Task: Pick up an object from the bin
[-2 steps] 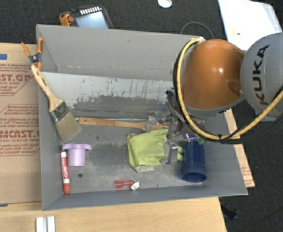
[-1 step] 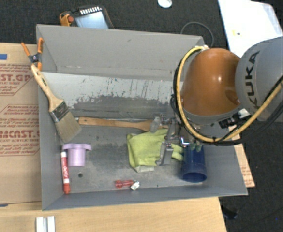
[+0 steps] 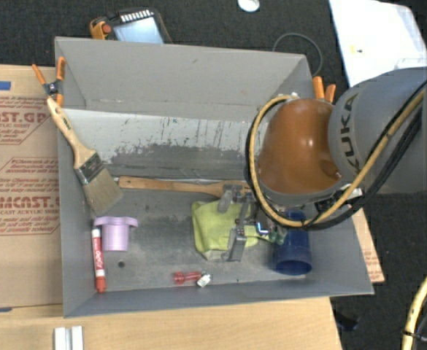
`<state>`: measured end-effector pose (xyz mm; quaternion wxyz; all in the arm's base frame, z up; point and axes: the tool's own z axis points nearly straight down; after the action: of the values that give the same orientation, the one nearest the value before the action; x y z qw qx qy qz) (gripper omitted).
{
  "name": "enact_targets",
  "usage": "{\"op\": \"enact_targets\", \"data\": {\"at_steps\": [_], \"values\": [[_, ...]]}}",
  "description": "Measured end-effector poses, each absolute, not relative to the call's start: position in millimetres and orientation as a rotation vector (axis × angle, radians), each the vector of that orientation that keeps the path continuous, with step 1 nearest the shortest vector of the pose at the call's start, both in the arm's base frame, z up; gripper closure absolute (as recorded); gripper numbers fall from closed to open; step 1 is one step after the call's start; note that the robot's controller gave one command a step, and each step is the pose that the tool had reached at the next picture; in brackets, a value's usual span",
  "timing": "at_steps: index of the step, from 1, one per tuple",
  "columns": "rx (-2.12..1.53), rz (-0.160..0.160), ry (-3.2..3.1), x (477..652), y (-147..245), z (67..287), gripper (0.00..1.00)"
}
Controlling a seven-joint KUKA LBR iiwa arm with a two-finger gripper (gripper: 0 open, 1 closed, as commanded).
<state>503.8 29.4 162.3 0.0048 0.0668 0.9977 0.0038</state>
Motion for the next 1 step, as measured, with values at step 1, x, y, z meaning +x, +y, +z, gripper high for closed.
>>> {"op": "enact_targets", "data": {"at_steps": [1], "values": [[-0.084,0.011,3.135,505.1,26.2,141.6,0.00]]}}
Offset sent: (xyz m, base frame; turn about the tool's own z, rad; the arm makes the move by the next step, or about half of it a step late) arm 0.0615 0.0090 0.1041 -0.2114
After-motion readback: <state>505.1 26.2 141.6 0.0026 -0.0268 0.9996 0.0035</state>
